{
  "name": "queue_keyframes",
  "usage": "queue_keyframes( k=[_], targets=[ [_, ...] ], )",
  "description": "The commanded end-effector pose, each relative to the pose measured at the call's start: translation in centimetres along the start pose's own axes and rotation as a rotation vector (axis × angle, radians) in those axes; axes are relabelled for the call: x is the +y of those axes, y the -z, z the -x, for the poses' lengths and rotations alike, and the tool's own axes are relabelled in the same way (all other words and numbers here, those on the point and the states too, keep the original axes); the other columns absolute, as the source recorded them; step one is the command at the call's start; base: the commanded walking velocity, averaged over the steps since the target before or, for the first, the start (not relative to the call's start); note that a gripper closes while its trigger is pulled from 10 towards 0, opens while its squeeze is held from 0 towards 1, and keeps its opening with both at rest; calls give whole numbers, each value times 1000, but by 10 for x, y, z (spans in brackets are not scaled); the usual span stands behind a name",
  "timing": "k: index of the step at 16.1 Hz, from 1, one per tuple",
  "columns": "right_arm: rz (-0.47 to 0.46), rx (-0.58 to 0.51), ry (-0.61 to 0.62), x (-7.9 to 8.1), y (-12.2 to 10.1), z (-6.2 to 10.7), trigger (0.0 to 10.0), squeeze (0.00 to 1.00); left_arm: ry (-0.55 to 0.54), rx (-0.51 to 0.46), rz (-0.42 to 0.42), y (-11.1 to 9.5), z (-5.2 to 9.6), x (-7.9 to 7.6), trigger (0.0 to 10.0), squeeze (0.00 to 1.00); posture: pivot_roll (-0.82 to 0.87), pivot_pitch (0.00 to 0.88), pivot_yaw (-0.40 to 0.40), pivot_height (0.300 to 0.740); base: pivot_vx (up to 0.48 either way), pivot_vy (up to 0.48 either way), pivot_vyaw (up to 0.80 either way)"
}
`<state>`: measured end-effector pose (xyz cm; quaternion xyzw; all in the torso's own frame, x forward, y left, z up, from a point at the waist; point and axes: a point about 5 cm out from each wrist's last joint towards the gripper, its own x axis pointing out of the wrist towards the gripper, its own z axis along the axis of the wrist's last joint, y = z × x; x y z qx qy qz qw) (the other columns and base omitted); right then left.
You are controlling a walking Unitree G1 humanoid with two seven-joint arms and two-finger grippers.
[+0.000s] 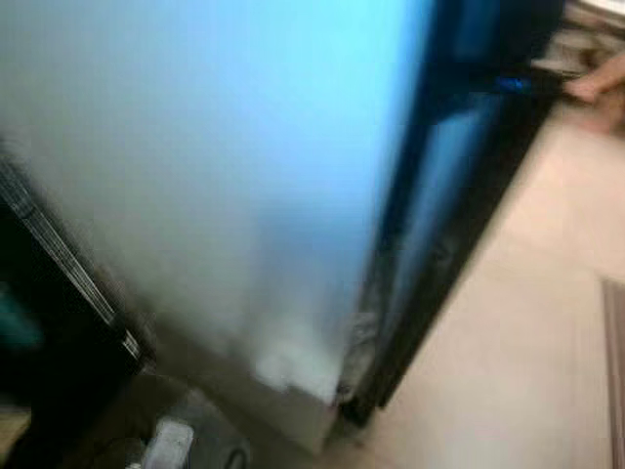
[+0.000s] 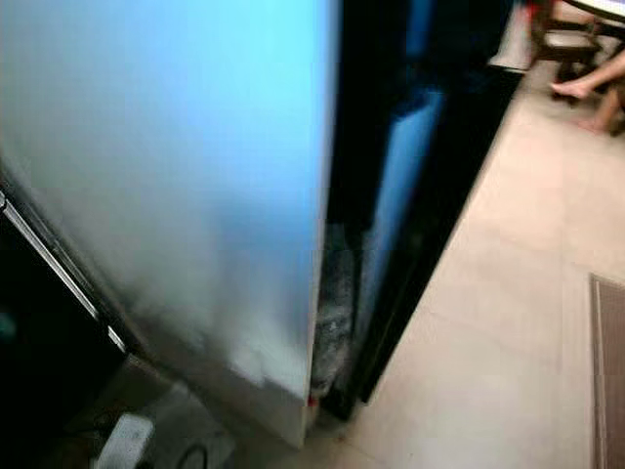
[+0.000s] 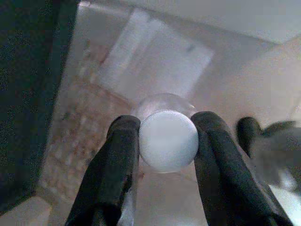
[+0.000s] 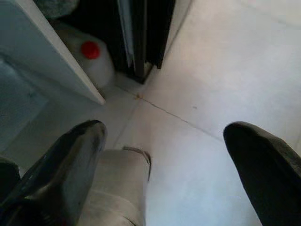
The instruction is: Restocking fridge
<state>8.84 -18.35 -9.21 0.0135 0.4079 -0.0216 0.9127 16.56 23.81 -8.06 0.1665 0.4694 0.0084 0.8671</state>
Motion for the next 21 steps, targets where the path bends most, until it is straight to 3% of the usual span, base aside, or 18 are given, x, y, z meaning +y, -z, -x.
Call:
queue_keyframes(
  k=[1,10,16,21],
  targets=[
    [1,62,-1,0,16,7,10000,0,32,36,0,8,1,-12,10000,0,-41,39,-6,740,0,0,0],
    [1,56,4,0,16,8,10000,0,30,31,-23,7,1,-11,10000,0,-41,41,-8,740,0,0,0],
    [3,55,5,-1,16,8,10000,0,27,30,-33,7,1,-11,10000,0,-42,42,-10,740,0,-297,0],
    [7,53,6,-2,15,8,10000,0,22,34,-19,7,1,-12,10000,0,-45,44,-14,740,0,0,0]
  ],
)
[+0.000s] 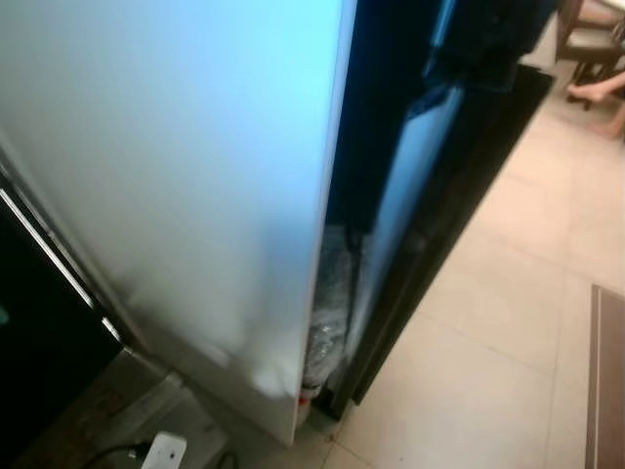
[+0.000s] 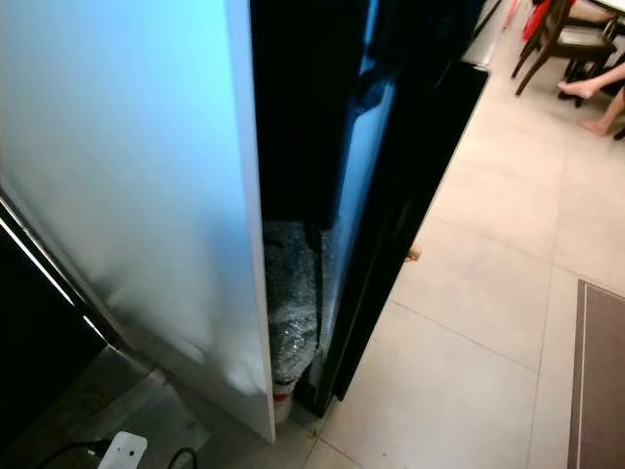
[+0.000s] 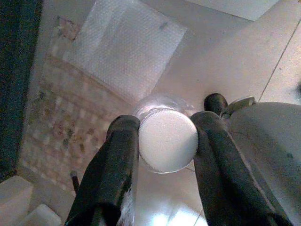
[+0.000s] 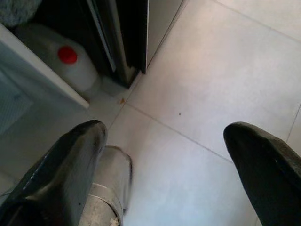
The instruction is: Restocking fridge
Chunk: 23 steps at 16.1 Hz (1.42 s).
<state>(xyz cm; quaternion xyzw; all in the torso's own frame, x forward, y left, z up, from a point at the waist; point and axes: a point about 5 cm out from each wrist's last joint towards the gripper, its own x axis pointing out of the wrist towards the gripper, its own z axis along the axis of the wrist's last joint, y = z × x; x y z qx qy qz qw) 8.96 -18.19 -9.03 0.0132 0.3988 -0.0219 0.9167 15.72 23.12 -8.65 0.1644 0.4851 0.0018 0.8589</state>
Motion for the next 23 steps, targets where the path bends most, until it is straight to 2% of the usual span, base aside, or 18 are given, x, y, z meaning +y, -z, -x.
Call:
queue_keyframes(
  k=[1,5,7,9,11,12,13,14,16,18,20,22,23],
  targets=[
    [8,72,6,-3,17,7,10000,0,3,1,-10,-1,0,-3,10000,0,-45,45,-17,740,0,0,0],
    [29,6,38,-6,11,8,10000,0,1,2,-8,-1,0,-3,10000,0,-49,43,-18,740,0,0,0],
    [45,-72,57,-7,5,10,10000,0,-1,1,-7,-1,0,-4,10000,0,-54,45,-22,740,0,0,0],
    [57,-246,160,-10,-7,16,10000,0,-4,0,-7,0,0,-3,10000,0,-71,43,-23,740,0,0,0],
    [52,-315,198,-10,-12,19,10000,0,-5,0,-11,0,0,-2,10000,0,-82,41,-25,740,0,0,0],
    [47,-353,215,-16,-40,0,10000,0,-6,0,-12,0,0,-2,10000,0,-83,41,-25,740,0,0,0],
    [56,-432,226,-30,-115,-32,10000,0,-6,0,-13,0,0,-2,10000,0,-90,38,-27,740,0,0,0],
    [60,-502,226,-34,-148,-36,10000,0,-7,-1,-13,0,0,-1,10000,0,-90,38,-27,740,0,0,0],
    [59,-590,188,-27,-162,-32,10000,0,-8,-2,-12,1,0,-1,10000,0,-96,33,-28,740,0,0,0],
    [52,-712,156,-21,-188,-25,10000,0,-7,-2,-16,1,0,-1,10000,0,-111,16,-33,740,0,0,0],
    [55,-775,134,-18,-205,-15,10000,0,-6,-2,-14,2,0,-2,10000,0,-111,4,-41,740,0,0,0],
    [35,-782,133,-18,-202,-6,10000,0,-7,-1,-12,2,1,-3,10000,0,-112,0,-44,740,0,0,0],
    [42,-774,120,-17,-193,-1,10000,0,-7,-1,-12,3,1,-3,10000,0,-114,0,-45,740,0,0,0]
  ],
)
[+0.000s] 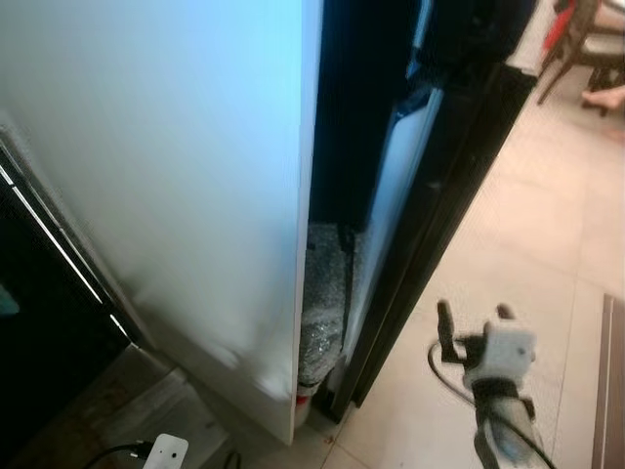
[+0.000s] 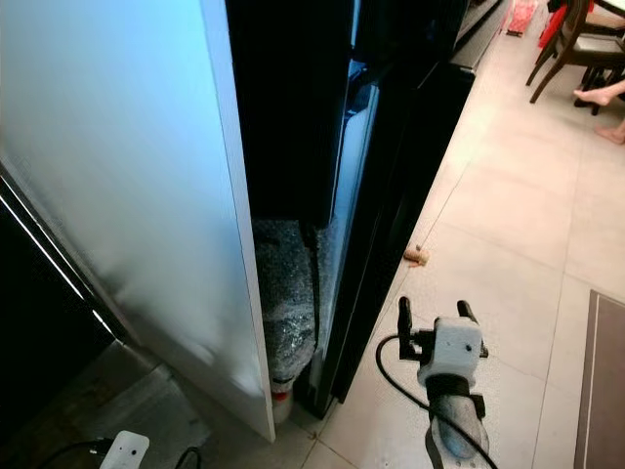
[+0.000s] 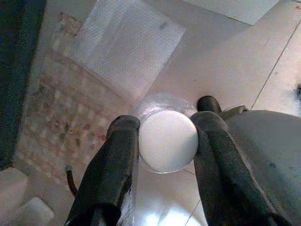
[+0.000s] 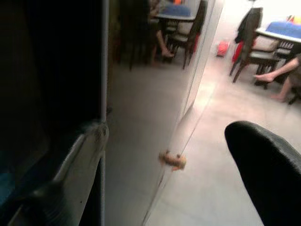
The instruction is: Restocking fridge
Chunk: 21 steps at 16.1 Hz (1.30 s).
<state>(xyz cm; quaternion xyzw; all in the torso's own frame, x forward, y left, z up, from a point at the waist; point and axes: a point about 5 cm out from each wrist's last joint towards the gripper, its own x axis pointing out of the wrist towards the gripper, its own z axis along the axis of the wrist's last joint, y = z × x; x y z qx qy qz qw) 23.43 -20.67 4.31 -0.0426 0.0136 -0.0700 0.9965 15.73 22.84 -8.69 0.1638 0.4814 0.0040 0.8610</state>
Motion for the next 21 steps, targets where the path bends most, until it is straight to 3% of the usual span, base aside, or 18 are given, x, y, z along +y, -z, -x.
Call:
queue_keyframes(
  k=[1,12,13,14,15,16,19,21],
  targets=[
    [-7,26,-8,0,4,7,10000,0,-2,7,-16,3,1,-1,10000,0,-114,0,-45,740,0,0,0],
    [-11,55,-11,0,-2,11,10000,0,-3,7,-16,3,1,-1,10000,0,-114,0,-45,740,0,0,0],
    [-74,49,-178,15,-10,18,10000,0,-5,4,-16,2,0,0,10000,0,-134,0,-45,740,0,0,0],
    [-88,45,-245,17,-16,26,10000,0,-8,0,-12,0,0,0,10000,0,-142,10,-49,740,0,0,0],
    [-55,79,-193,9,-10,26,10000,0,-8,0,-10,-1,0,0,10000,0,-142,10,-49,740,0,0,0],
    [42,230,-94,-5,16,26,10000,0,-9,0,-9,-1,0,0,10000,0,-140,13,-50,740,0,0,0],
    [16,275,-68,-10,25,27,10000,0,-11,-1,-7,-1,0,0,10000,0,-133,14,-51,740,0,0,0],
    [-64,194,-182,6,7,22,10000,0,-15,1,-6,-1,0,1,10000,0,-131,18,-49,740,0,0,0]
  ],
)
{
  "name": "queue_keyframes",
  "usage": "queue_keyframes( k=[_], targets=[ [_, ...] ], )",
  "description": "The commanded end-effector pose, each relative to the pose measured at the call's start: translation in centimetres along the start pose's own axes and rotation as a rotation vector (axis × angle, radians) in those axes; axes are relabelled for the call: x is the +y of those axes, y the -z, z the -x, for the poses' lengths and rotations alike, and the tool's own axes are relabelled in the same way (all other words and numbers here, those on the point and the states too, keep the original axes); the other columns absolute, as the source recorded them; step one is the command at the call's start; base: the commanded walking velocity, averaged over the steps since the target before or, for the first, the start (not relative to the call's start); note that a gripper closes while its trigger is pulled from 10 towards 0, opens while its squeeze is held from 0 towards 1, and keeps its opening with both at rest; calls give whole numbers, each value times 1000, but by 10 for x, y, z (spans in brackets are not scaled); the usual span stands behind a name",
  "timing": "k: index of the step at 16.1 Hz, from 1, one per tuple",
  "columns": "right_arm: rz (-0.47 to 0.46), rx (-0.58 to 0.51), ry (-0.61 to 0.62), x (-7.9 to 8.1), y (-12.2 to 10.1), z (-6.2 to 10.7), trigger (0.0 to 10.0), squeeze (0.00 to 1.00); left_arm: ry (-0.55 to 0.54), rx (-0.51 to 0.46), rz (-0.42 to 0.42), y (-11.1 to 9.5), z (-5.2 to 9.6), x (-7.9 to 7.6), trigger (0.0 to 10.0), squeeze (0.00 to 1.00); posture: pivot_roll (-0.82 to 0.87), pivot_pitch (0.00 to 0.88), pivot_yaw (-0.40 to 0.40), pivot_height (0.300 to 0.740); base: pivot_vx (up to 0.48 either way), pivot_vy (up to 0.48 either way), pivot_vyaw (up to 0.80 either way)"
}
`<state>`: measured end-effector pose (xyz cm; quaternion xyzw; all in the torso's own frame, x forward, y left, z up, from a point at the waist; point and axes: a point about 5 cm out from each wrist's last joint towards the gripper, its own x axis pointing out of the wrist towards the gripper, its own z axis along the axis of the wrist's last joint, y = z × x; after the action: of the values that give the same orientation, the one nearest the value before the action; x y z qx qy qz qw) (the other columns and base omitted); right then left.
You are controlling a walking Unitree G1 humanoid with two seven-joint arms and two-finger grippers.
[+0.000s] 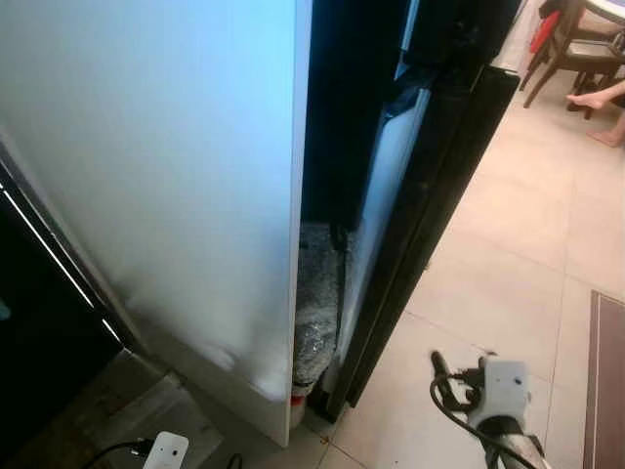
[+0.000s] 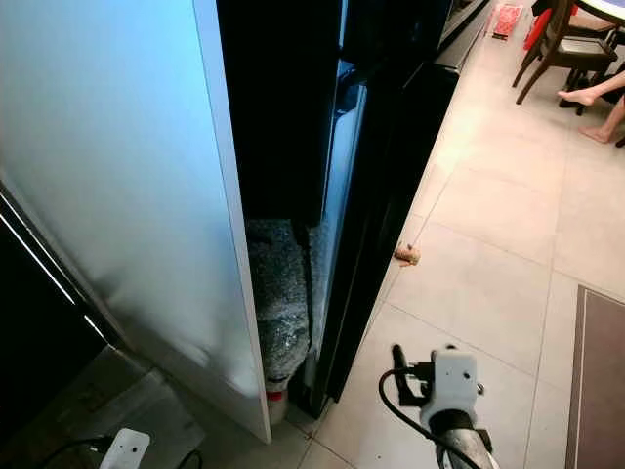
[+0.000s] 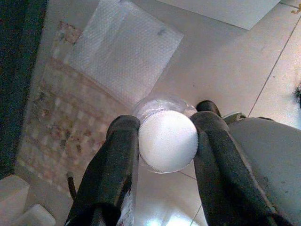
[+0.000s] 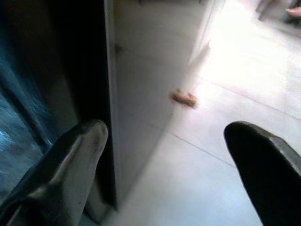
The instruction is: Restocking fridge
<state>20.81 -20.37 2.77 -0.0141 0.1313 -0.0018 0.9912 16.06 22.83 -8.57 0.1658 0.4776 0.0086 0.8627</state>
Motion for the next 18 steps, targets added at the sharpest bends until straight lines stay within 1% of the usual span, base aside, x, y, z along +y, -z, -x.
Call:
queue_keyframes(
  k=[1,2,3,4,6,7,9,11,14,16,18],
  targets=[
    [-28,-55,-85,11,-13,-2,10000,0,-5,8,-8,3,0,0,10000,0,-128,17,-48,740,0,0,0],
    [-68,-51,-210,24,-15,0,10000,0,-5,10,-10,3,0,1,10000,0,-129,17,-47,740,0,0,0],
    [-75,-48,-251,27,-16,1,10000,0,-5,10,-11,3,0,1,10000,0,-129,17,-47,740,0,0,0],
    [-70,-60,-318,31,-20,2,10000,0,-4,10,-13,3,0,1,10000,0,-134,21,-44,740,0,0,0],
    [-60,-88,-304,29,-28,-4,10000,0,-5,7,-12,2,0,1,10000,0,-134,21,-44,740,0,0,0],
    [-56,-104,-286,27,-33,-10,10000,0,-4,6,-12,2,0,1,10000,0,-134,18,-44,740,0,0,0],
    [-6,-133,-264,25,-43,-23,10000,0,-3,2,-8,2,0,0,10000,0,-132,18,-46,740,0,0,0],
    [-21,-146,-264,27,-48,-30,10000,0,-4,2,-7,1,0,0,10000,0,-125,18,-49,740,0,0,0],
    [-48,-142,-293,34,-47,-33,10000,0,-7,3,-5,1,0,0,10000,0,-122,18,-49,740,0,0,0],
    [-24,-146,-282,35,-46,-35,10000,0,-5,2,-7,1,0,0,10000,0,-126,20,-47,740,0,0,0],
    [-32,-161,-257,33,-48,-39,10000,0,-4,0,-7,1,0,-1,10000,0,-127,22,-47,740,0,0,0]
  ],
)
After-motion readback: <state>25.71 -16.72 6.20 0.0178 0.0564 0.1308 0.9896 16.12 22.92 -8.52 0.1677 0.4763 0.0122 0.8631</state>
